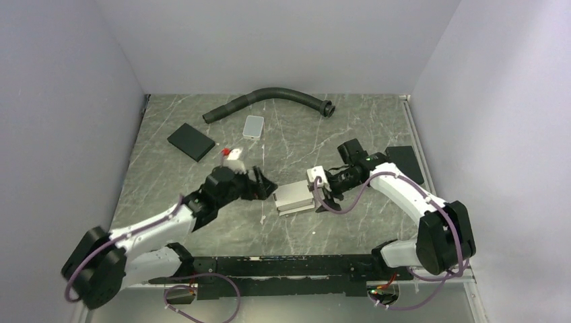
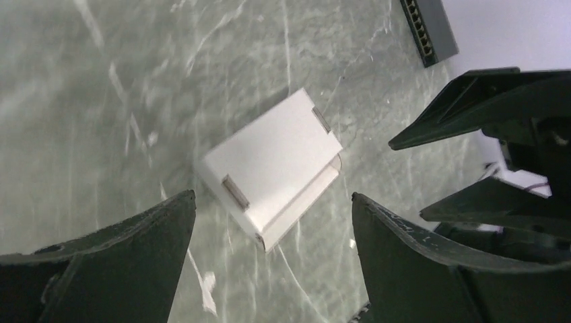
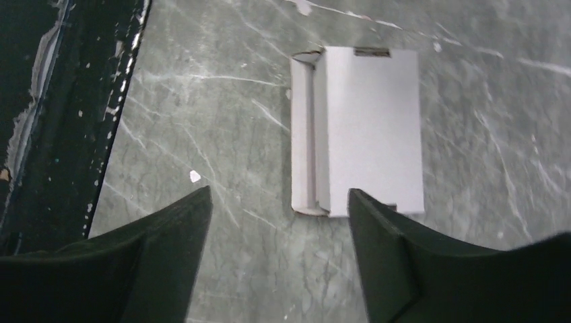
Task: Fold the paper box
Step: Close the paper box at the center of the board.
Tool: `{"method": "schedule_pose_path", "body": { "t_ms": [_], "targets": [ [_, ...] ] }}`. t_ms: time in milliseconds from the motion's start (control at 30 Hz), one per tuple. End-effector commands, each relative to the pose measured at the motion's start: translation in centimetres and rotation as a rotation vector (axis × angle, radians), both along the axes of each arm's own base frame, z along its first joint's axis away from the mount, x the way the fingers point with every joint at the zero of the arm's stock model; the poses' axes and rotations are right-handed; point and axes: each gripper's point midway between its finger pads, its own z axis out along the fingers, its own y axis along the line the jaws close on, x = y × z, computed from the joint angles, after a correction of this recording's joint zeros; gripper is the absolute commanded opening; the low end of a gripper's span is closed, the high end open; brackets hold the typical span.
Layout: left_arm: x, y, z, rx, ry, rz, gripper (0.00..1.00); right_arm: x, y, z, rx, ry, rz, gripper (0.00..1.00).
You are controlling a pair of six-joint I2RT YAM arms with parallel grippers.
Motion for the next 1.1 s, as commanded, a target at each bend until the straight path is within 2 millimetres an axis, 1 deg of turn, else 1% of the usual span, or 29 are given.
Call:
{"method": "schedule_pose_path", "body": {
  "t_ms": [0,67,133,233,300,367,433,600,667,767,867,1067],
  "targets": [
    [3.2,-2.5,0.4,0.281,-0.203,-0.273,0.90,1.4,-0.1,3.0,0.082,0.024,-0.075,0.65],
    [4.4,-3.9,-0.5,0.333,-0.200,-0.373,0.86,1.7,-0.4,2.5,0.068,0.049,-0.108,0.48],
    [5.7,-4.8,-1.5,0.368,-0.206,-0.433,0.85,1.7,-0.5,2.0,0.056,0.073,-0.122,0.33],
    [7.3,-5.8,-2.8,0.402,-0.228,-0.507,0.84,2.3,-0.5,1.3,0.033,0.120,-0.160,0.00],
    [7.9,-6.2,-3.9,0.424,-0.221,-0.556,0.83,2.8,-0.7,0.9,0.014,0.150,-0.193,0.00],
    [7.8,-6.8,-4.8,0.418,-0.204,-0.601,0.83,3.2,-0.7,0.7,0.013,0.191,-0.228,0.00],
    [7.7,-7.1,-5.2,0.407,-0.194,-0.626,0.82,3.6,-0.8,0.7,0.022,0.231,-0.259,0.00],
    [7.3,-6.8,-5.9,0.411,-0.170,-0.622,0.82,5.0,-1.3,0.7,0.033,0.315,-0.375,0.00],
    [7.0,-6.6,-6.6,0.422,-0.140,-0.620,0.82,5.0,-1.3,0.8,0.050,0.347,-0.390,0.00],
    [6.7,-6.4,-7.8,0.446,-0.100,-0.611,0.82,5.1,-1.1,1.1,0.075,0.381,-0.418,0.03],
    [6.2,-6.4,-8.9,0.478,-0.065,-0.610,0.82,5.4,-0.9,1.0,0.081,0.418,-0.455,0.03],
    [5.3,-6.3,-9.7,0.498,-0.029,-0.595,0.81,5.8,-1.1,0.2,0.052,0.469,-0.509,0.05]
  ]
}}
